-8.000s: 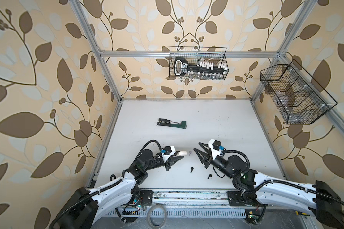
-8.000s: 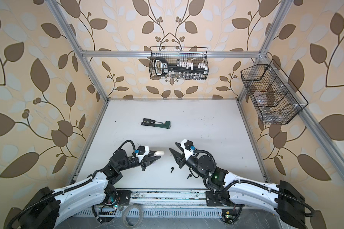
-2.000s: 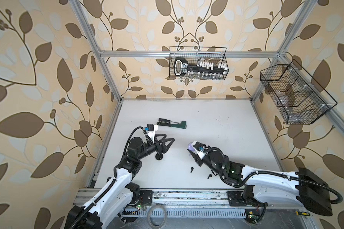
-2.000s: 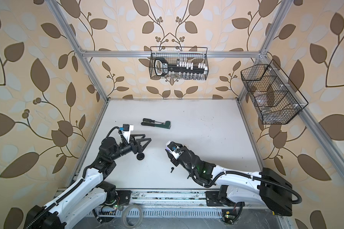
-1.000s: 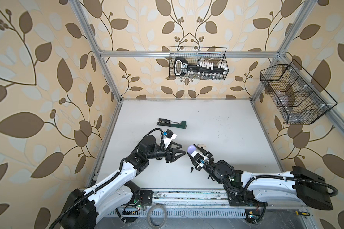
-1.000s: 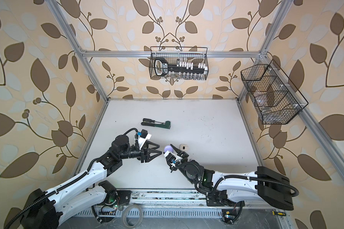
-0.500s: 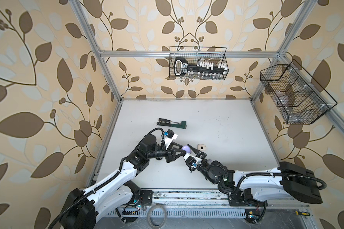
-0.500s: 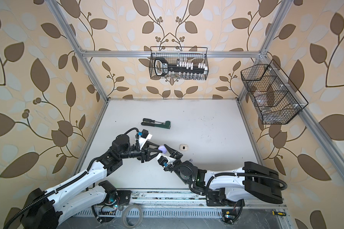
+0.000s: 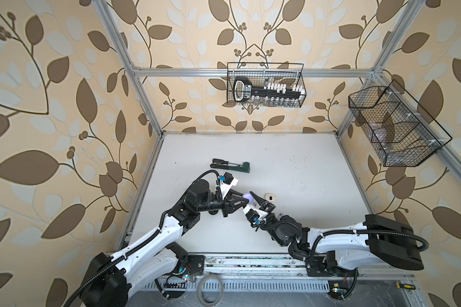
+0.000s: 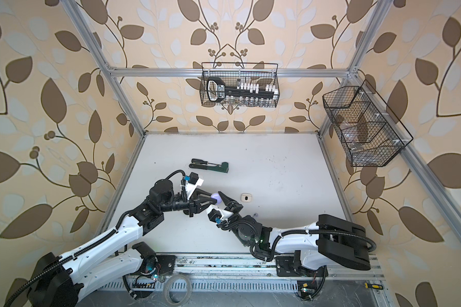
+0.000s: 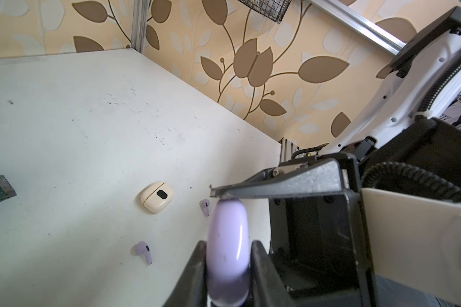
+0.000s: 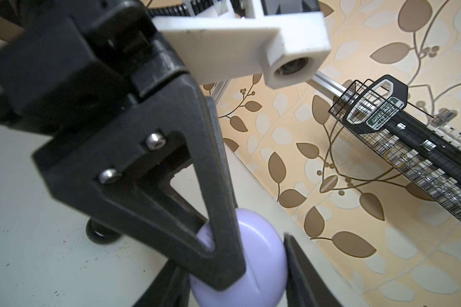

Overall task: Insert wireless bluetooth earbuds into charging case
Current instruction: Pass the charging case.

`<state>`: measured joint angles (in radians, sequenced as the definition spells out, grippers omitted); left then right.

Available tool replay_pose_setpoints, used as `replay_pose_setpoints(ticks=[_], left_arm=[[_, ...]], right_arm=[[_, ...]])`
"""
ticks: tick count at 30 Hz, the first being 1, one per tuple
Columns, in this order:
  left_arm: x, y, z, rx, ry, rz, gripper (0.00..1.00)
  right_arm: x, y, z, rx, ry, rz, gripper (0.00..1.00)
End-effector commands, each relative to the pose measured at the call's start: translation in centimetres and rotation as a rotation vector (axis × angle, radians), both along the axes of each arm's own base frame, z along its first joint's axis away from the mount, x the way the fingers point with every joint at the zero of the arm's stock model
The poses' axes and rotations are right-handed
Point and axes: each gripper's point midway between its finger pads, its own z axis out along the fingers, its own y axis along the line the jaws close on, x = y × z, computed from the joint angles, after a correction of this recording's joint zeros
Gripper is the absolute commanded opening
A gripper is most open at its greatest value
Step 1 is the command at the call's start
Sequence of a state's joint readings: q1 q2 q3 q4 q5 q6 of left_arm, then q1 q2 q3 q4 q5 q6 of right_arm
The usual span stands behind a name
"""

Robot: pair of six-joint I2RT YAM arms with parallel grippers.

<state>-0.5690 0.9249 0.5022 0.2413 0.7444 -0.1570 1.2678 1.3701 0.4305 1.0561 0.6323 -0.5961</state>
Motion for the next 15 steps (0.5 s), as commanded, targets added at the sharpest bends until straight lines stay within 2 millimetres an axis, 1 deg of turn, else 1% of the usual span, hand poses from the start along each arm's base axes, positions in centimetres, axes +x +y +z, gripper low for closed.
replay_pose_setpoints(ticks=[1,4,5,6,7,9,11,12,15], left_arm=[[-2.1,-0.9,1.5,-0.032,-0.038,-0.115,0.21],[-2.4,-1.0,1.6,-0.037,-0.038,-0.135,0.16],[-2.5,-1.0,1.6,-0.04,-0.039,-0.142,0.14],[-2.6,-1.0,1.7,-0.042,-0.042,-0.148,0.12],[-2.6,-1.0,1.8,-0.045,-0.045,-0.15,0.07],[-2.3,-0.9,2.0,-0.044,-0.053,-0.123,0.01],[-1.6,-0.5,1.8,-0.033,-0.062,-0.065,0.0],[-1.3,-0.3,1.7,-0.029,-0.069,-0.041,0.0],[-0.9,0.2,1.8,-0.026,-0.1,0.006,0.0]], right_arm=[[0.2,0.4,4.9,0.168,-0.062,-0.011,0.26],[0.1,0.7,5.0,0.168,-0.063,0.002,0.27],[-0.1,0.9,5.0,0.165,-0.063,0.012,0.28],[-0.2,1.1,5.0,0.161,-0.062,0.021,0.32],[-0.4,1.3,4.8,0.151,-0.06,0.029,0.37],[-1.1,1.5,4.2,0.121,-0.059,0.054,0.48],[-2.4,1.5,3.2,0.088,-0.061,0.114,0.64],[-2.9,1.4,2.8,0.075,-0.055,0.138,0.67],[-3.5,0.7,1.4,0.028,0.0,0.167,0.69]])
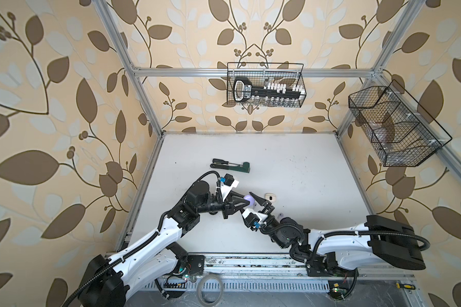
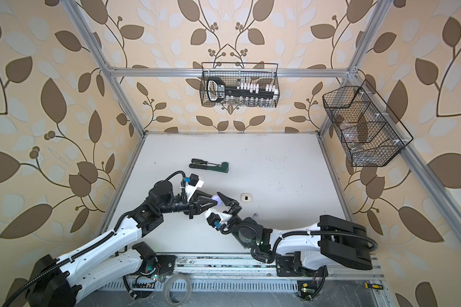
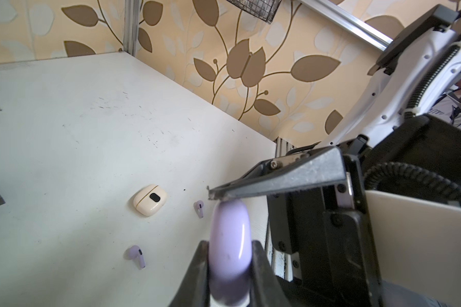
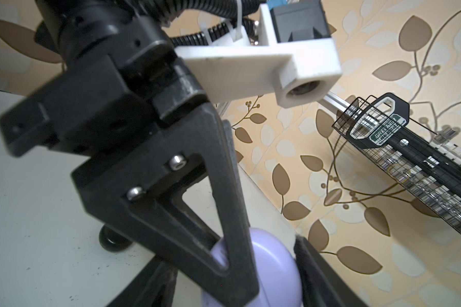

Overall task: Insert wireless bluetooth earbuds into charging case
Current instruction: Pass the charging case.

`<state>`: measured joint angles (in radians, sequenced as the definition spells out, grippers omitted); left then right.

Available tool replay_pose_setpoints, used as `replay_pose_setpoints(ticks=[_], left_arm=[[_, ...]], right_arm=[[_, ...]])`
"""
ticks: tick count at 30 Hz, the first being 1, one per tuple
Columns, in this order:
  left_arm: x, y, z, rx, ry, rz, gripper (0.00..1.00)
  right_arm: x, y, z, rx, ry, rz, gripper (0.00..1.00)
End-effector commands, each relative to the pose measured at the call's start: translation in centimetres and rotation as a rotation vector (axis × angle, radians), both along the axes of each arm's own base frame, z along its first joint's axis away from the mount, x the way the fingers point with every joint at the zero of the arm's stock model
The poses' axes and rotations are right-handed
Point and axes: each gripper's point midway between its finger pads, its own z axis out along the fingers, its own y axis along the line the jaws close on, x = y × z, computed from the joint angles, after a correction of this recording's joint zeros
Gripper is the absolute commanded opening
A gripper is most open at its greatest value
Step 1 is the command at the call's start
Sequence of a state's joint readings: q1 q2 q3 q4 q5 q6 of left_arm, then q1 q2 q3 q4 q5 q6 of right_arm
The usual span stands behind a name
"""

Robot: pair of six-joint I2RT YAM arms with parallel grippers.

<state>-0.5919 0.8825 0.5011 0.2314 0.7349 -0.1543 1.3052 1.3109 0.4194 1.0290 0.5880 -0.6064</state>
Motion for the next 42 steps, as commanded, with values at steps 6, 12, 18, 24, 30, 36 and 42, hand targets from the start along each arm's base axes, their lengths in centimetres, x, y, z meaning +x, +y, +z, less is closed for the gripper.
replay_pose_setpoints(ticks=[6,12,18,24,30,36,42], left_arm=[[-0.3,0.9,0.4,-0.028,-0.168,0.039,0.0],[-1.9,0.8,-0.7,-0.056,-0.318,-0.031,0.0],[-3.4,0.6,-1.5,-0.053,-0.397,-0.118,0.0],[-4.4,0.7,-1.4,-0.057,-0.434,-0.158,0.0],[-5.0,0.6,-1.9,-0.049,-0.457,-0.204,0.0],[-5.4,0.2,-2.1,-0.034,-0.457,-0.249,0.0],[-5.7,0.3,-2.2,-0.033,-0.485,-0.257,0.0]], right_arm=[[-3.4,-2.0,-0.3,0.026,0.085,0.176,0.68],[-3.6,-3.1,0.9,0.089,0.154,0.222,0.56],[-3.0,-2.9,0.0,0.065,0.186,0.203,0.53],[-2.9,-2.3,-1.5,0.016,0.223,0.223,0.46],[-3.1,-2.6,-1.4,0.048,0.278,0.298,0.37],[-3.2,-2.4,-0.5,0.08,0.292,0.324,0.36],[-3.0,-1.4,-1.0,0.07,0.333,0.354,0.34]])
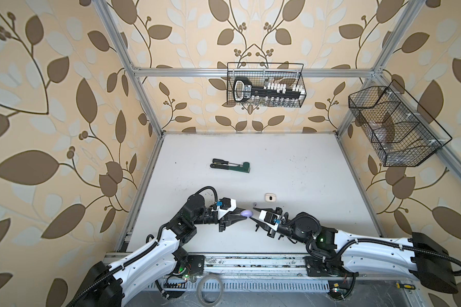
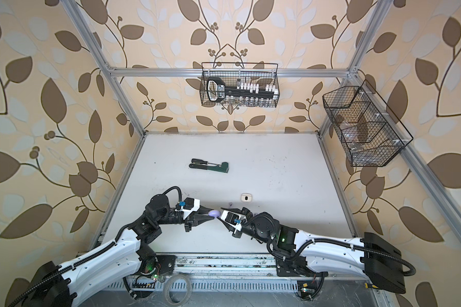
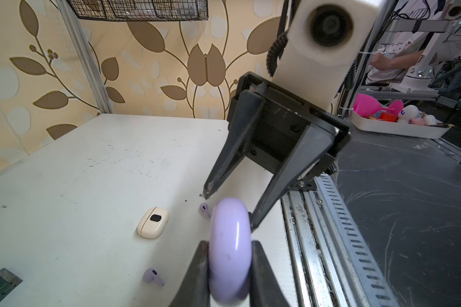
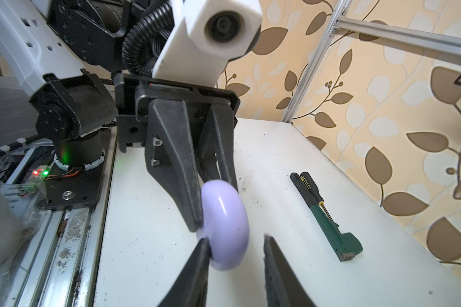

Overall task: Insert wireless bluetooth earbuds into charging case
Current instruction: Pass the charging case.

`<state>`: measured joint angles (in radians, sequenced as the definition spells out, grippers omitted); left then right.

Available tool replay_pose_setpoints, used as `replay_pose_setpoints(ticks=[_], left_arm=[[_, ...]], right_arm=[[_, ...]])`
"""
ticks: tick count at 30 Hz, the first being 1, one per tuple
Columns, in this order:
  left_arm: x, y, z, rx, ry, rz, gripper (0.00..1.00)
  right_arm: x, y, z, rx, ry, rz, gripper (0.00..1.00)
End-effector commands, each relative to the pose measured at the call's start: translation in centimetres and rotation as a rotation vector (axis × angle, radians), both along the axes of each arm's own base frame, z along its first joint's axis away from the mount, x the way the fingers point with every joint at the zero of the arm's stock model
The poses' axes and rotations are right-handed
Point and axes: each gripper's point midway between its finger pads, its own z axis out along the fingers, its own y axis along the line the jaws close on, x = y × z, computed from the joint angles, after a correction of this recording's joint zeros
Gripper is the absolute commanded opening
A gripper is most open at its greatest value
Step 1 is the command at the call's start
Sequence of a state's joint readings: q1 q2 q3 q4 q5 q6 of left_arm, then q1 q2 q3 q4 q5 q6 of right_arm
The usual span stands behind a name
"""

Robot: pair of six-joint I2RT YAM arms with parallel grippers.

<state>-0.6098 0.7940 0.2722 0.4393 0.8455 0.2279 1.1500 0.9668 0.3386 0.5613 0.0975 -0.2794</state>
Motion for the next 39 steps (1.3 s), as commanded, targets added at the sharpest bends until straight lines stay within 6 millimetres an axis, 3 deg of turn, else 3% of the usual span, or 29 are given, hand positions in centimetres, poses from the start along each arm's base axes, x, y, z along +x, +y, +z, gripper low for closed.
replay_pose_setpoints(ticks=[1,17,31,37,39], left_arm=[[-1.6,-0.3,1.3,-0.032,-0.073,-0.086,0.0],[-3.9,0.1,0.8,-0.065,-0.203,-0.168,0.0],[-4.5,0.1,0.7,-0.073,-0.232,-0.188,0.0],[-4.6,0.2,0.8,-0.077,-0.238,-0.181,0.0],[-4.6,0.3,1.0,-0.079,-0.236,-0.176,0.07]], right_arm=[[0.1,0.9,1.8,0.043,0.016,0.037,0.32],[-1.8,1.8,1.5,0.057,0.115,0.256,0.2],[-1.2,2.7,0.7,0.045,0.171,0.28,0.25],[-1.2,2.7,0.8,0.051,0.166,0.277,0.16],[-1.2,2.5,1.1,0.063,0.164,0.274,0.14]])
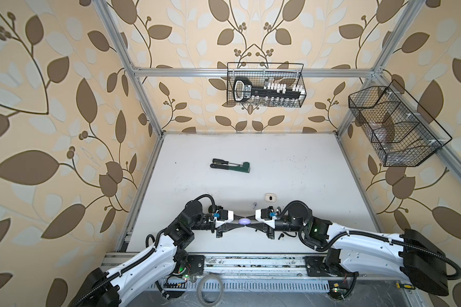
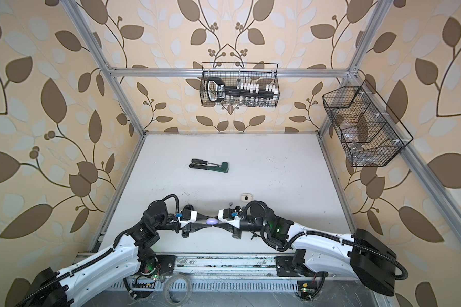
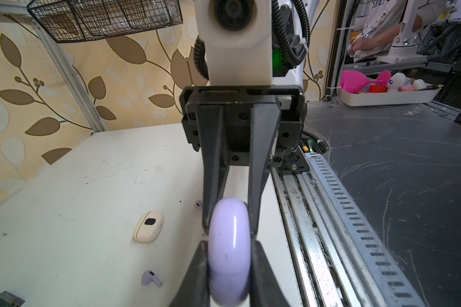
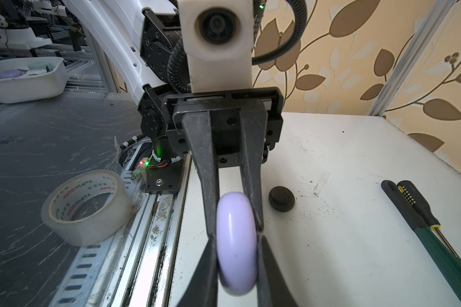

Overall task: Insert wireless bluetooth earbuds into charging case
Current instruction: Pass the charging case, then open the charging case.

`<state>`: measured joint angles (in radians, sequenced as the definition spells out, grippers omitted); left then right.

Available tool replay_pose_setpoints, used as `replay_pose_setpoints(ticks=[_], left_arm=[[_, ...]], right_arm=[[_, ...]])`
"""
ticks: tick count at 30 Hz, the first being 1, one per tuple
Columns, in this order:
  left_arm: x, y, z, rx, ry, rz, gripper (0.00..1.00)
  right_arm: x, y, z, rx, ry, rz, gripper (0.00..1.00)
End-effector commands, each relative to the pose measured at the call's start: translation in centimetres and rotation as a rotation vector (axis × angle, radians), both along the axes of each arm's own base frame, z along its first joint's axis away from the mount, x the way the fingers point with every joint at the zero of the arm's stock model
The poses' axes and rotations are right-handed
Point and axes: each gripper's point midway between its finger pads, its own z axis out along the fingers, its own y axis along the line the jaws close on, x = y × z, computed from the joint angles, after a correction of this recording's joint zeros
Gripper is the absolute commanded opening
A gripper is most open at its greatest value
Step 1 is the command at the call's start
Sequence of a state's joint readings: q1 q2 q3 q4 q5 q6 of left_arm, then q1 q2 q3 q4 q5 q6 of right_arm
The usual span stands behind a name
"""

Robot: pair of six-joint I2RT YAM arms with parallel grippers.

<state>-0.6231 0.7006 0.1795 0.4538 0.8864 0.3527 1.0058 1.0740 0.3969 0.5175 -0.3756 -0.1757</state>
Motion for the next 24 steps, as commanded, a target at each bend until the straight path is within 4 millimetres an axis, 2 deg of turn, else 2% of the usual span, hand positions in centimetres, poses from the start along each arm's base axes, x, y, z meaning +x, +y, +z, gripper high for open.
replay_pose_setpoints(ticks=[1,3,6,10,13,20,24], left_arm=[[-2.3,-0.4,2.4,-0.071,-0.099,-0.113,0.13],[-2.2,-0.4,2.4,-0.07,-0.094,-0.108,0.25],[-2.1,-0.4,2.5,-0.068,-0.087,-0.105,0.34],[-2.1,-0.4,2.5,-0.067,-0.079,-0.106,0.42],[-2.2,-0.4,2.6,-0.067,-0.079,-0.111,0.42],[-2.2,-0.4,2.8,-0.068,-0.079,-0.111,0.26],[-2.1,-0.4,2.9,-0.069,-0.079,-0.107,0.05]], right_arm=[[1.0,0.4,2.9,0.082,-0.038,-0.04,0.13],[0.9,0.2,3.3,0.105,-0.043,-0.041,0.12],[0.9,0.0,4.2,0.146,-0.053,-0.048,0.09],[0.8,-0.2,4.9,0.185,-0.063,-0.053,0.09],[0.7,-0.3,5.2,0.197,-0.068,-0.055,0.09],[0.4,0.2,5.3,0.201,-0.07,-0.045,0.09],[0.5,0.4,5.2,0.191,-0.072,-0.052,0.11]])
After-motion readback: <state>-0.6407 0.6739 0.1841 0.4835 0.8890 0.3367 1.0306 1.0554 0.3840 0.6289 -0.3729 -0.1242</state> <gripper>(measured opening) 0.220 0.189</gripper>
